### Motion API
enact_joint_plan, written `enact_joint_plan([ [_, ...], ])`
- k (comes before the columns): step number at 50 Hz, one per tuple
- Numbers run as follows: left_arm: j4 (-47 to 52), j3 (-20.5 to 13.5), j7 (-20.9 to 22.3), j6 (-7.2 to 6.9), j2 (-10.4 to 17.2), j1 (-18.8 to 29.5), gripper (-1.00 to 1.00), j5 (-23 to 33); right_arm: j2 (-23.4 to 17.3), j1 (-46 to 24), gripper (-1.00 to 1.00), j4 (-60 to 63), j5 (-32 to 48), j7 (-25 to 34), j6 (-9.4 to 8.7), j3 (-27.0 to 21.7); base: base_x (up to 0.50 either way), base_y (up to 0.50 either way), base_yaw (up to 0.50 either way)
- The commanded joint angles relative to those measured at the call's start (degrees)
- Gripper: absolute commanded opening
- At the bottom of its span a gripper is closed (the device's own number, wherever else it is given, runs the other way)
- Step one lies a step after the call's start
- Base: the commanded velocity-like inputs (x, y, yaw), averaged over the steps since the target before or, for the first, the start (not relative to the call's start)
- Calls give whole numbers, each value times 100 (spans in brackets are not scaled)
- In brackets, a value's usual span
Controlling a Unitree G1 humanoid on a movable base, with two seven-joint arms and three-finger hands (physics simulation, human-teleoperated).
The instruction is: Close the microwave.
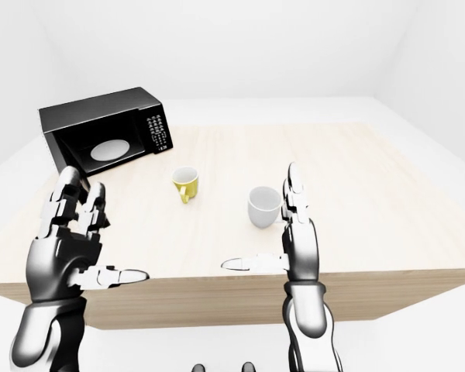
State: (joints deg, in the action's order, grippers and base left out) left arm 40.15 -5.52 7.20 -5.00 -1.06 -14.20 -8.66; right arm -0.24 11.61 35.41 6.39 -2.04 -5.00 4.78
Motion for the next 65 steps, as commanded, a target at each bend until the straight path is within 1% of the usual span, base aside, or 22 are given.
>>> enact_joint_plan([
  [1, 136, -47, 20, 0, -10, -38, 100, -95, -5, 34, 100, 74, 98, -38, 0, 66, 0, 50, 0],
  [37, 23, -66, 15, 0, -2, 12, 100, -75, -14, 57, 100, 9, 189, -71, 0, 219, 0, 50, 0],
  [65, 177, -145, 46, 0, -18, -11, 100, -119, -46, 122, 100, 204, 175, -95, 0, 317, 0, 50, 0],
])
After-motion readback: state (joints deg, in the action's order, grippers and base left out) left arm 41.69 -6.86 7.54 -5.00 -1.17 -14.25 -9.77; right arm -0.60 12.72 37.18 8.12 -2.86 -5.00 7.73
